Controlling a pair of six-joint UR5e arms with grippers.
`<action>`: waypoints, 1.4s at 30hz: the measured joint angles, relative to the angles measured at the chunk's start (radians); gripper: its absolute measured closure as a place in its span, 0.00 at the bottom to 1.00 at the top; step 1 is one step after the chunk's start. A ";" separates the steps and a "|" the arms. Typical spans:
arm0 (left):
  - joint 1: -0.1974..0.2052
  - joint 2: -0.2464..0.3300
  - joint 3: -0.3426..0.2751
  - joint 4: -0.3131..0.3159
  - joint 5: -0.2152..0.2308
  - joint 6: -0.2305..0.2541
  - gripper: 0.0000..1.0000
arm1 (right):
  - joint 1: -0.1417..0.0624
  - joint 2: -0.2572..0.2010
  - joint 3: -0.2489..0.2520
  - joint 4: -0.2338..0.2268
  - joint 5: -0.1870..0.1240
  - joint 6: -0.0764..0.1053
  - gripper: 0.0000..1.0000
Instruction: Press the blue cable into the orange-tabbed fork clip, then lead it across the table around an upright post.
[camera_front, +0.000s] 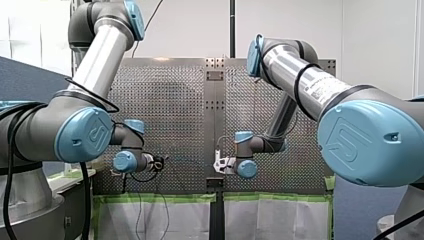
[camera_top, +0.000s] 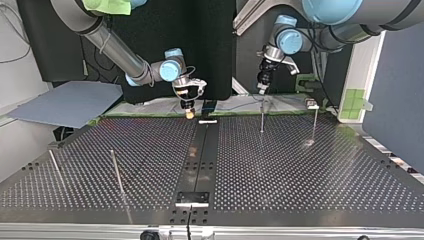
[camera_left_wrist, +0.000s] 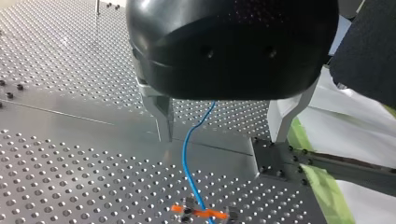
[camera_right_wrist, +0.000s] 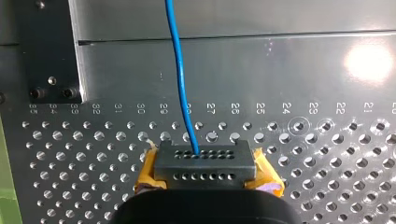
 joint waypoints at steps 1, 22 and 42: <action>-0.003 0.000 0.003 0.001 -0.005 0.000 0.00 | 0.000 0.000 0.000 0.000 0.000 0.000 1.00; -0.045 0.000 0.018 -0.005 -0.144 0.007 0.00 | 0.000 0.001 0.000 -0.003 0.003 0.000 1.00; -0.055 0.000 0.018 -0.044 -0.263 0.051 0.00 | 0.000 0.003 0.000 -0.001 0.002 0.000 1.00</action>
